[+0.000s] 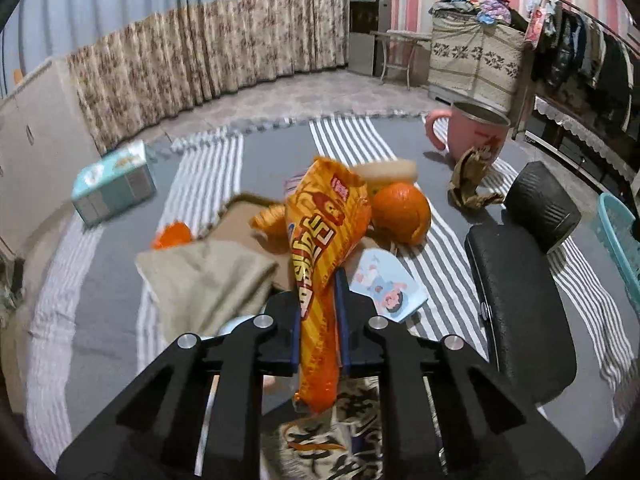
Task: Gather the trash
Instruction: 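Grasp the orange snack bag with the left tool while the right tool grasps the black cup, then carry the snack bag and black cup over the basket with both tools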
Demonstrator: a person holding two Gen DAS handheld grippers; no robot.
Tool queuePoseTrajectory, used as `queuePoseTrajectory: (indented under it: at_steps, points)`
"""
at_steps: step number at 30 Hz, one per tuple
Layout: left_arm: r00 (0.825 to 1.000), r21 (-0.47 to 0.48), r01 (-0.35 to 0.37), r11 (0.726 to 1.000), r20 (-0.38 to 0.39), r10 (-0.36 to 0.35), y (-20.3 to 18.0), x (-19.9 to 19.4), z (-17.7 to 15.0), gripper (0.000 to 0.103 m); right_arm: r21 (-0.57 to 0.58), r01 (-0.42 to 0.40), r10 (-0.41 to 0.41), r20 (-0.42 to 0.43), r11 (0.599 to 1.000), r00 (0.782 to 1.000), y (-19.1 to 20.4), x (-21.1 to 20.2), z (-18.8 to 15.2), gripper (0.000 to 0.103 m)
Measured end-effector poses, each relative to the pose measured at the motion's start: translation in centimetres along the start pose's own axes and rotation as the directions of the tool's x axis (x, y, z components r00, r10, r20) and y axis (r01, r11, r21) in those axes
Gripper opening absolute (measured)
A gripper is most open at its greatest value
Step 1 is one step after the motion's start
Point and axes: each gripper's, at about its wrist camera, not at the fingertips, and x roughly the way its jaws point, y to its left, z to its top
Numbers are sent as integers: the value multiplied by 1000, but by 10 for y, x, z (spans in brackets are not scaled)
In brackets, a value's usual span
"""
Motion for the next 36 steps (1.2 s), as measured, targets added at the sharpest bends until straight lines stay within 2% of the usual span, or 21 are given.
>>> queuePoseTrajectory:
  at_steps: [7,14,20,21,23,24,25,31,36]
  points:
    - [996,-54,-1,999,87,5,34,-30,22,12,-57,-37,35,-33,998,999,31,15,9,91]
    - [994,-67,-4,998,108,11,49,-29,33,12,-100,-69,60,-85,993,995,65,49,23,91]
    - [996,-77,-3,997,89,10,52,-20,32,12,-88,-90,74,-171,992,983,84,82,25,91]
    - [996,-75,-5,997,86,11,52,-19,31,12,-89,-91,73,-180,992,981,85,86,24,90]
    - [997,-75,-6,997,80,12,51,-17,32,12,-87,-109,90,-195,990,977,88,92,22,77]
    - [997,-74,-7,997,78,13,50,-16,32,12,-83,-127,108,-205,988,973,90,95,20,65]
    - [997,-73,-7,997,75,13,48,-16,32,12,-79,-135,116,-210,988,971,90,97,20,65]
    - [996,-60,12,998,87,-7,30,-22,39,12,-74,-132,122,-129,988,984,71,71,25,65]
    - [992,-24,52,998,113,-49,-3,-31,47,12,-61,-80,77,-58,995,995,22,25,34,65]
